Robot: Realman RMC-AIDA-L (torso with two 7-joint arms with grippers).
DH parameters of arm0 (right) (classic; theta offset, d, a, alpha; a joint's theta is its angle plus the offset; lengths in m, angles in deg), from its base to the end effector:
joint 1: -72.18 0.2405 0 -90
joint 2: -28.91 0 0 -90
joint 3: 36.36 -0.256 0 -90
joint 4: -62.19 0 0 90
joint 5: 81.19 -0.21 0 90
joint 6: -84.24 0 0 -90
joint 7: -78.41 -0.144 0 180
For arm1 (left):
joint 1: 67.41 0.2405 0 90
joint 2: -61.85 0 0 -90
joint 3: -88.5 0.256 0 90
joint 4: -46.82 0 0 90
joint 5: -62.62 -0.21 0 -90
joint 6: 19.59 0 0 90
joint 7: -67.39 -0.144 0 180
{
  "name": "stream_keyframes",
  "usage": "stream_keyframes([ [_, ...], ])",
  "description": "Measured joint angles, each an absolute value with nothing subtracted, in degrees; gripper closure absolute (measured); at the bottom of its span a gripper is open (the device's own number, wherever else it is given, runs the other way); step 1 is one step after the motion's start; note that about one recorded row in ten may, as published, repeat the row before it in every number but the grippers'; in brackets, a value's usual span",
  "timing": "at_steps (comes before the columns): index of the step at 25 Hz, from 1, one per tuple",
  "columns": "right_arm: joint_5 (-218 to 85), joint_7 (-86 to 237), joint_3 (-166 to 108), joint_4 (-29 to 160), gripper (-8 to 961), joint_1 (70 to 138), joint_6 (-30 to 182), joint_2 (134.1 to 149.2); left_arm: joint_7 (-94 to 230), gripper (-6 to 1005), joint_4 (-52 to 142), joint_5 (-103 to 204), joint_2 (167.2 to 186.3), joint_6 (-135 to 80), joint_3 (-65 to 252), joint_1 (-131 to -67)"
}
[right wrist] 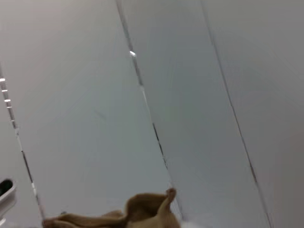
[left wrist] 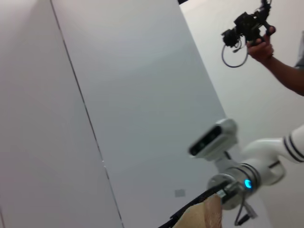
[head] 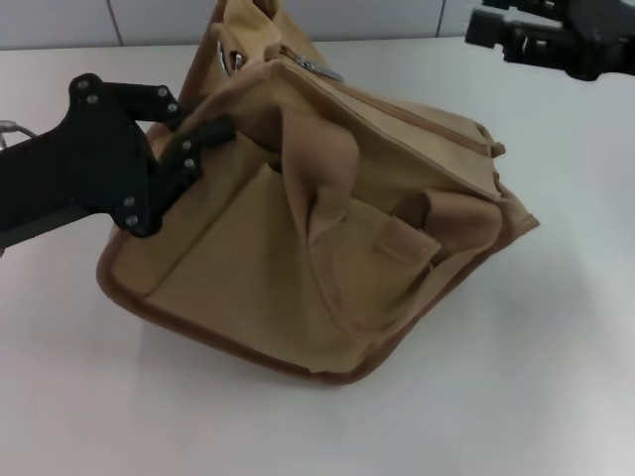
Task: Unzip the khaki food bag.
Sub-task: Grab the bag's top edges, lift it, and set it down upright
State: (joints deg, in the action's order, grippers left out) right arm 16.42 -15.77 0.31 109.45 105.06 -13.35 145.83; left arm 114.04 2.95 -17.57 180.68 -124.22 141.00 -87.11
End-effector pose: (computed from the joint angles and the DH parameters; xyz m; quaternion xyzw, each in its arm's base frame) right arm 0.2030 0.3569 0.0754 -0.8886 0.2001 0.3911 0.1318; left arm -0.2244 0.2849 0.0425 -0.8729 0.1136 -0.4204 0.2200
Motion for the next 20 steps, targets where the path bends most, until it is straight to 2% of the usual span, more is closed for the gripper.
stream_keyframes([
  [1, 16.8, -17.5, 2.5, 109.6, 129, 106.1, -13.6, 144.31, 114.0, 906, 2.7, -17.6, 180.68, -124.2, 141.3, -87.1],
  [5, 17.6, -16.6, 6.9, 112.5, 130, 106.6, -15.4, 143.57, 114.0, 906, 1.6, -17.5, 180.62, -124.1, 142.2, -87.2],
  [7, 18.4, -15.4, 9.3, 116.2, 130, 106.2, -16.9, 144.04, 114.0, 907, 1.4, -17.5, 180.60, -124.1, 142.2, -87.3],
  [11, 19.0, -11.1, 10.8, 123.4, 131, 104.3, -18.4, 146.13, 113.9, 907, 1.3, -17.6, 180.57, -124.1, 142.6, -87.7],
  [20, 21.7, -10.7, 11.6, 124.7, 133, 106.4, -18.0, 146.25, 114.3, 906, -1.3, -17.7, 180.51, -123.9, 145.2, -87.8],
])
